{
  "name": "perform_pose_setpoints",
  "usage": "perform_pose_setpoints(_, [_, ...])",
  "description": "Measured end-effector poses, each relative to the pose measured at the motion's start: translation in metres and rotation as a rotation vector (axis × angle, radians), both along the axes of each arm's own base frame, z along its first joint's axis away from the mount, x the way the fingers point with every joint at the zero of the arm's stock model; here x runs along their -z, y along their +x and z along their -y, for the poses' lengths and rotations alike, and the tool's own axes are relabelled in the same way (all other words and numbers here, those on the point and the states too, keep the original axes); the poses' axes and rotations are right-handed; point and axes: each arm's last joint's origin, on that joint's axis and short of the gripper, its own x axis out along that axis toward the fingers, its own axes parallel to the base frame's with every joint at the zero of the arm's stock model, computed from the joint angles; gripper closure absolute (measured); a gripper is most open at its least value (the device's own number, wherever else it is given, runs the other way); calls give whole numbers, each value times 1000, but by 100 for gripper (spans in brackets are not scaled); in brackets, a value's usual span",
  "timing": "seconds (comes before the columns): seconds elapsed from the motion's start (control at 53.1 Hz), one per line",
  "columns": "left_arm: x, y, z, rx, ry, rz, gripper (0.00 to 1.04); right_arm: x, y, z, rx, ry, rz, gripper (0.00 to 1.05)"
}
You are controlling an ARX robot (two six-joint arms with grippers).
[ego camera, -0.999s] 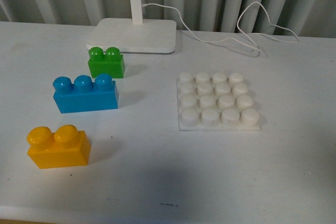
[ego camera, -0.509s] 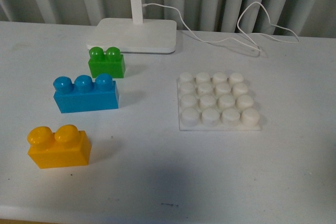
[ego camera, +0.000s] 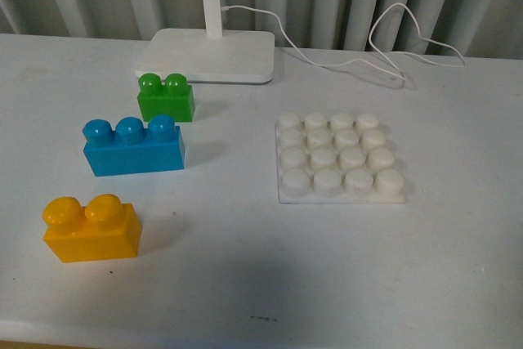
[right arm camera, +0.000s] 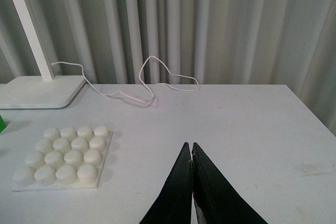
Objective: Insert yellow block into base center
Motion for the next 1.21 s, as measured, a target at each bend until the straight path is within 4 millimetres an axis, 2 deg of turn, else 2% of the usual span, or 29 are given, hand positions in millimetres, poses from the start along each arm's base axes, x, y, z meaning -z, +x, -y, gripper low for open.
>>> perform_pose_setpoints(0.396, [0, 0, 0, 0, 0, 0, 6, 0, 0, 0, 0, -1, -1, 103])
perform_pose_setpoints(0.584, [0, 0, 0, 0, 0, 0, 6, 0, 0, 0, 0, -2, -1, 72])
perform_pose_setpoints(0.716, [2, 4, 2, -78, 9, -69, 6, 0, 0, 0, 1, -2, 0, 49])
perform_pose_setpoints(0.792, [-10, 13, 7, 47, 72, -96, 6, 0, 0, 0, -1, -2, -1, 31])
perform_pose_setpoints(0.867, [-24, 21, 11, 168, 132, -103, 6, 0, 0, 0, 0, -2, 0, 19])
perform_pose_setpoints(0.924, [-37, 31, 17, 341, 236, -117, 6, 0, 0, 0, 0, 0, 0, 7])
perform_pose_setpoints(1.055, [-42, 53, 30, 767, 458, -242, 6, 0, 0, 0, 0, -1, -1, 9])
perform_pose_setpoints(1.206, [-50, 83, 27, 904, 672, -384, 6, 0, 0, 0, 0, -1, -1, 9])
